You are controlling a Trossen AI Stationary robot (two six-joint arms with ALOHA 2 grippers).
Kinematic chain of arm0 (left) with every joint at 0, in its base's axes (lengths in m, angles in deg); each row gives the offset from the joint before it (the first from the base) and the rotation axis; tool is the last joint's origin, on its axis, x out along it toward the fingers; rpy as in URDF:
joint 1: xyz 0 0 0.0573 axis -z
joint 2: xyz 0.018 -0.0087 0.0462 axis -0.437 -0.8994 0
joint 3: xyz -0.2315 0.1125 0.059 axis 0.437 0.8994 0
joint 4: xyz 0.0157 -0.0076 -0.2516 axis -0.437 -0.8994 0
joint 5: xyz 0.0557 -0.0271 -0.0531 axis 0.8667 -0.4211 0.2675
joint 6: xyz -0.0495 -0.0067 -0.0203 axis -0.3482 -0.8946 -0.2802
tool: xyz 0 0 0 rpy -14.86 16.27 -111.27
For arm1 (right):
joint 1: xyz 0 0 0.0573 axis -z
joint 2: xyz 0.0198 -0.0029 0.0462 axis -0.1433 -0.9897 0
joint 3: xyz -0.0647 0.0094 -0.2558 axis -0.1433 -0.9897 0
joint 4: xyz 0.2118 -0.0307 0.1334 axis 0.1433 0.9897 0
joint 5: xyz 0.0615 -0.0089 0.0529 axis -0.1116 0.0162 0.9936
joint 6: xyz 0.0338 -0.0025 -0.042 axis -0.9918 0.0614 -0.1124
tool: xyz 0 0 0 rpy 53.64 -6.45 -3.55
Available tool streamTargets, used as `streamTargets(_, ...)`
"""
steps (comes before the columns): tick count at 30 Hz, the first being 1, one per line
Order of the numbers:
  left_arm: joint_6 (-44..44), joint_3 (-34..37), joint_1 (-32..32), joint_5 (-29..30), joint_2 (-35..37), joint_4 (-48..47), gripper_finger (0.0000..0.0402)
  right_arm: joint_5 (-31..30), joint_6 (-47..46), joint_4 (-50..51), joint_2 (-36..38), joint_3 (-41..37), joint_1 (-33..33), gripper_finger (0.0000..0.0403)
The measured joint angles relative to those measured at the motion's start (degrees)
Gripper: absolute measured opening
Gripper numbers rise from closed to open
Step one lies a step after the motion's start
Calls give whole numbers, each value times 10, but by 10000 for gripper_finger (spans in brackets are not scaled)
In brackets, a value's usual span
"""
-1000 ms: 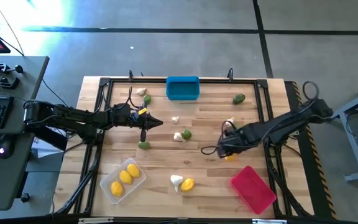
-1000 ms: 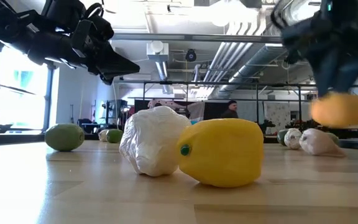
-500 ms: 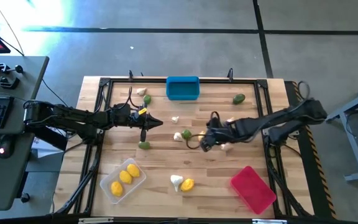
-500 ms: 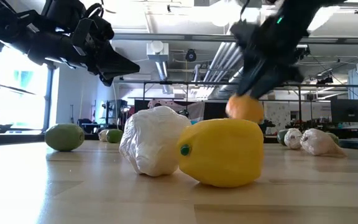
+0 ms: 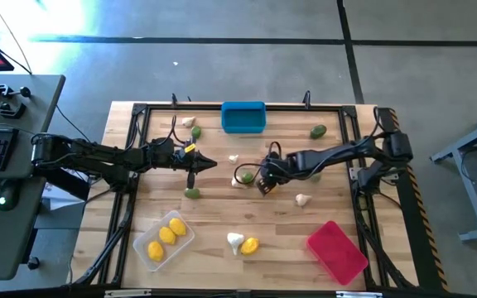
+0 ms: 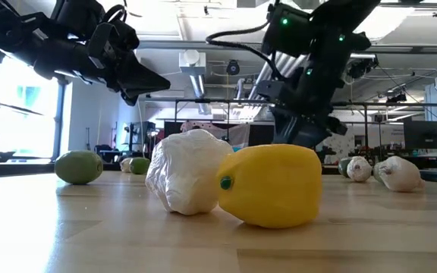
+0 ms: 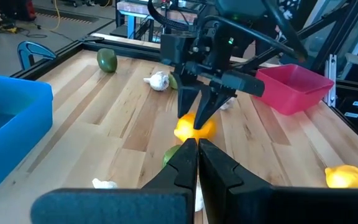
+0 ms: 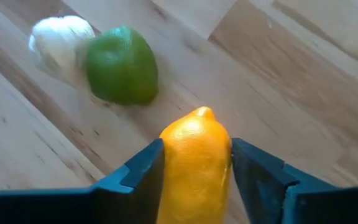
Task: Sort produce into baskets
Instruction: Put the lemon into the transparent bin
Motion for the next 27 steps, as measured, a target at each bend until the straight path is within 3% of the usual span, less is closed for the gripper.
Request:
streamTargets(6, 0, 0, 0, 2, 0, -9, 0, 9, 29, 18, -9, -5, 3, 248)
streamTargets(10, 0, 0, 0, 2, 0, -13, 0, 25, 59, 22, -8, -4, 7, 261)
streamTargets(14, -1, 0, 0, 2, 0, -14, 0, 56, 64, 26, -8, -4, 14, 231)
streamTargets(20, -1, 0, 0, 2, 0, -20, 0, 76, 111, 44, -7, -3, 18, 138)
streamTargets(27, -1, 0, 0, 2, 0, -22, 0, 93, 179, 33, -2, 21, 34, 135)
